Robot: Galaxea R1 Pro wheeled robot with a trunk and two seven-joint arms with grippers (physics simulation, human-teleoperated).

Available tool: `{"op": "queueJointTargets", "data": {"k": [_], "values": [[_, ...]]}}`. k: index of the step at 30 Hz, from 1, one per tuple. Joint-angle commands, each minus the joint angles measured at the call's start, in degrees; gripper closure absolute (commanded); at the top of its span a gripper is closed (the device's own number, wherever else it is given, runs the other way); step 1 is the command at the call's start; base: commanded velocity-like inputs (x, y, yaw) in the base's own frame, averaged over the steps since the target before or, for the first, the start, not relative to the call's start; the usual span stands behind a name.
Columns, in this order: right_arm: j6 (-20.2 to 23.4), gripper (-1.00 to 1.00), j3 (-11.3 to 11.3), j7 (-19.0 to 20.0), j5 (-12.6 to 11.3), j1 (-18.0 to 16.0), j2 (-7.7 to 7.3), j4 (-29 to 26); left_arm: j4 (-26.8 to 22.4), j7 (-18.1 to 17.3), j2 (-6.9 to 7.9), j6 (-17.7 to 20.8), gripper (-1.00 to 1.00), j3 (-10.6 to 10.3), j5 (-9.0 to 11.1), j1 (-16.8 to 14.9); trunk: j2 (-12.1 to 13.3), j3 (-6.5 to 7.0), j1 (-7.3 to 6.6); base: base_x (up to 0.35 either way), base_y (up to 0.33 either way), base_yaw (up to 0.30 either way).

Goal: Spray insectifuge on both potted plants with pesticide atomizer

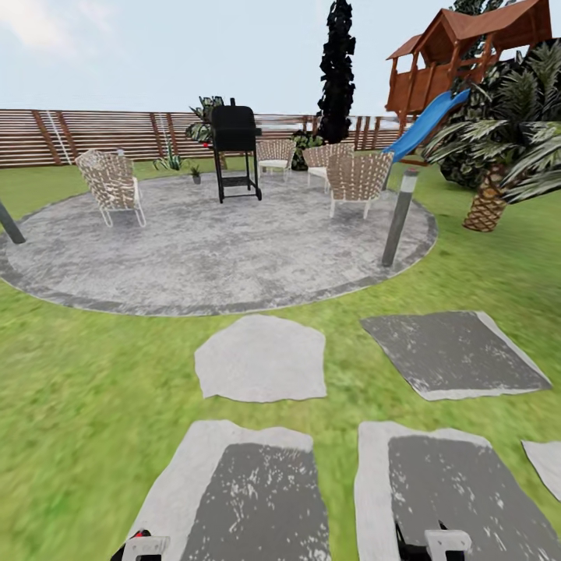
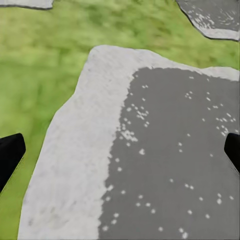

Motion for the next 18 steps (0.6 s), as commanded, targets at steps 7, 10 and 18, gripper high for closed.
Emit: {"op": "queueJointTargets", "data": {"k": [7, 10, 18], "values": [[-0.1, -1.0, -0.4, -0.3, 0.6, 0.0, 0.02, 0.0, 0.0, -0.1, 0.04, -0.1, 1.0, -0.4, 0.6, 0.0, 0.0, -0.05, 0.02, 0.34, 0.0, 0.0], [-0.1, -1.0, -0.4, -0.3, 0.6, 0.0, 0.02, 0.0, 0.1, -0.1, 0.04, -0.1, 1.0, -0.4, 0.6, 0.0, 0.0, -0.05, 0.02, 0.34, 0.0, 0.0], [-0.1, -1.0, -0.4, -0.3, 0.6, 0.0, 0.04, 0.0, 0.0, -0.1, 0.04, -0.1, 1.0, -0.4, 0.6, 0.0, 0.0, -0.05, 0.02, 0.34, 0.0, 0.0]]}}
